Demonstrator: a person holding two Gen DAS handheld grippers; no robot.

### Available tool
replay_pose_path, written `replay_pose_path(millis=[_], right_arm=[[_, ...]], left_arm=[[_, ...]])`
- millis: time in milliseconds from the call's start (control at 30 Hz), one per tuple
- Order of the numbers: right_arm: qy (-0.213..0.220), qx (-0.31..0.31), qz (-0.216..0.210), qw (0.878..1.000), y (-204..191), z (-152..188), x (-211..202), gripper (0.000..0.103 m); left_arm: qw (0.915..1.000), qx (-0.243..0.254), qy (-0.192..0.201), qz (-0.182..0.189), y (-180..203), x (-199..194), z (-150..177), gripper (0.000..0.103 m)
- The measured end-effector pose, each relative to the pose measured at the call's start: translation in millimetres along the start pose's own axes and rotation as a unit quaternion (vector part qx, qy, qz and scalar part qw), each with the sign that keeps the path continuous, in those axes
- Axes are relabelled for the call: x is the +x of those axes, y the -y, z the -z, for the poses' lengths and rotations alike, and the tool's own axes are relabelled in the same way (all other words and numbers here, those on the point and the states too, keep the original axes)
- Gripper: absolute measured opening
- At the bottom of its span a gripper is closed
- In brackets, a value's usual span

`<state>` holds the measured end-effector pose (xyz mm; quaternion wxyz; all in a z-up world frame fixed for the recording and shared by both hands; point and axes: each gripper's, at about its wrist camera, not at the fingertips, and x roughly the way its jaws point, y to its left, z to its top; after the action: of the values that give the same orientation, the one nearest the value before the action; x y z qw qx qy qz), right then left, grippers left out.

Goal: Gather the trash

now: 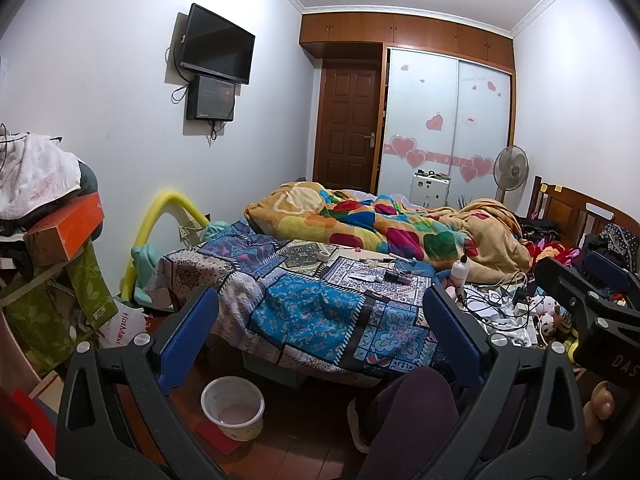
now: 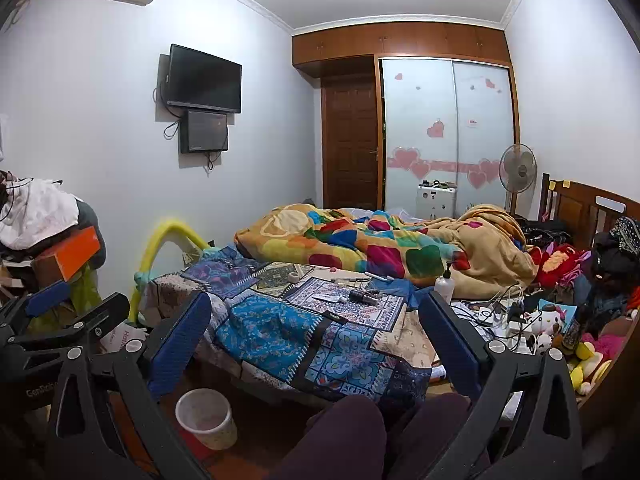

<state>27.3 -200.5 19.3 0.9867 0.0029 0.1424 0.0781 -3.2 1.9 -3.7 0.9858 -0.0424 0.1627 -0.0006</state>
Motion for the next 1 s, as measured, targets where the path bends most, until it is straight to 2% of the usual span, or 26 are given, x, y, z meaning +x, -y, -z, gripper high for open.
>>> replay_pose_path(millis=[1000], right_arm=[[-0.001,0.002,-0.001,1.000,-3.4,1.8,-0.7,0.103]], left_arm=[[1.0000,-0.001,0.003,0.001,1.1,-2.9,-4.0,0.103]])
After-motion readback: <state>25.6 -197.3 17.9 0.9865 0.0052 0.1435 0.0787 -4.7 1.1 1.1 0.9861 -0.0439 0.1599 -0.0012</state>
